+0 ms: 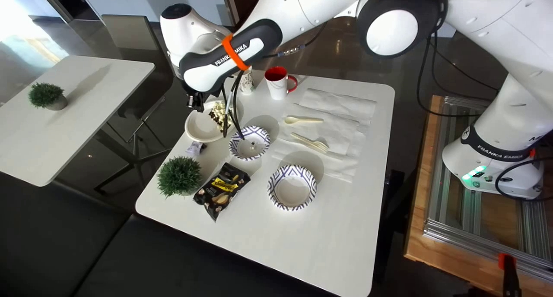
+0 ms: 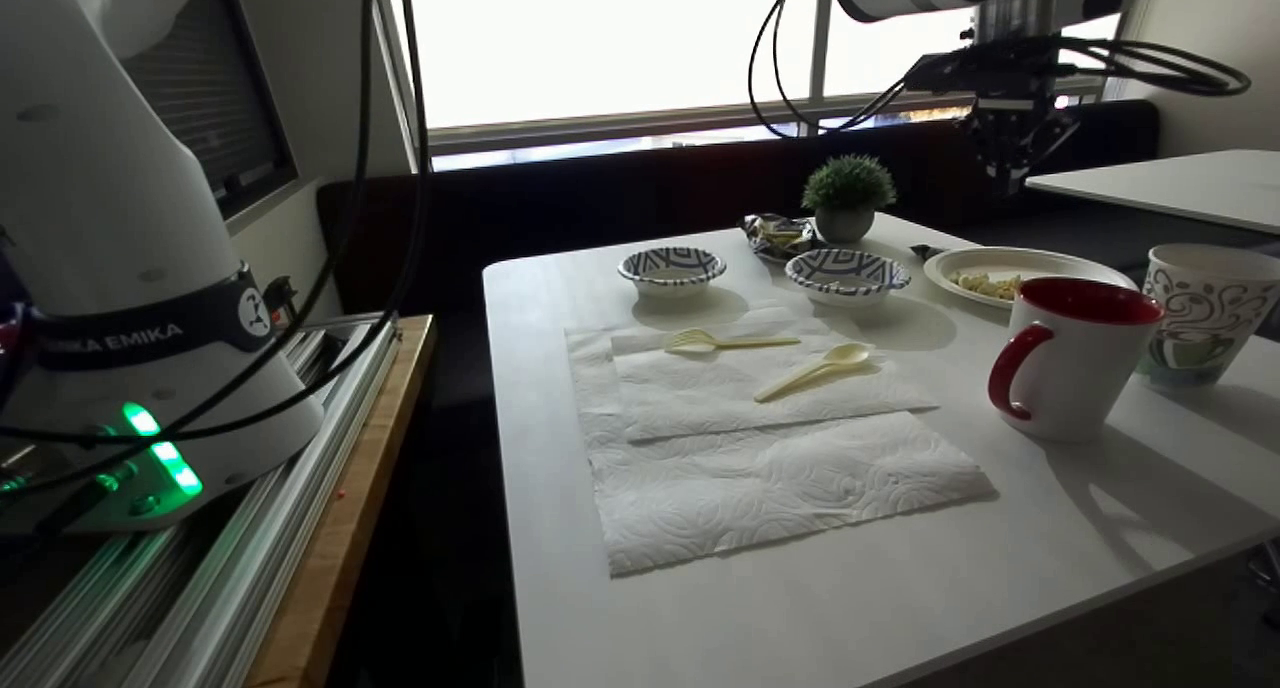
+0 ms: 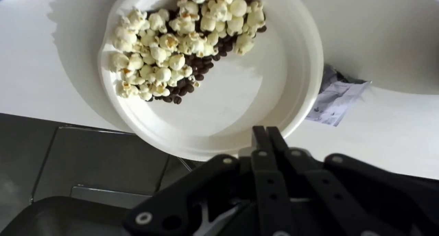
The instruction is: Move the white plate forwards.
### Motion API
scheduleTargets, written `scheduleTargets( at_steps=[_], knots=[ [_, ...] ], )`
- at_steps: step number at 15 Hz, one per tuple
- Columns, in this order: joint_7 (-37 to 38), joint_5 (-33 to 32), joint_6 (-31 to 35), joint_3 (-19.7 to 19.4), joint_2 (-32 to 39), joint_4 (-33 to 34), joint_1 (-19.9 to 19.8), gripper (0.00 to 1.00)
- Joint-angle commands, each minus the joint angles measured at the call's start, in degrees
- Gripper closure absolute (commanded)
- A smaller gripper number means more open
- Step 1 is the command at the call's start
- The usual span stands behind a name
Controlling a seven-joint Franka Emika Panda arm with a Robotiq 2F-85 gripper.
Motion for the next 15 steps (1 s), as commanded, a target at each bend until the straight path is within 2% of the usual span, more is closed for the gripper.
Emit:
scheduleTargets(
  at_steps=[1,6,10,14,15],
  knots=[
    [-0.30,0.96,-0.03,-1.00,1.06,1.23,0.71,0.99],
    [-0.28,0.92,-0.03,-1.16,0.96,1.13,0.74,0.98],
    [0.50,0.66,3.36,-2.34,5.34,6.12,0.90,0.97],
    [-0.86,1.54,3.32,-1.49,8.83,9.41,0.43,0.98],
    [-0.97,1.58,3.77,-1.39,9.86,10.45,0.48,0.96]
  ],
)
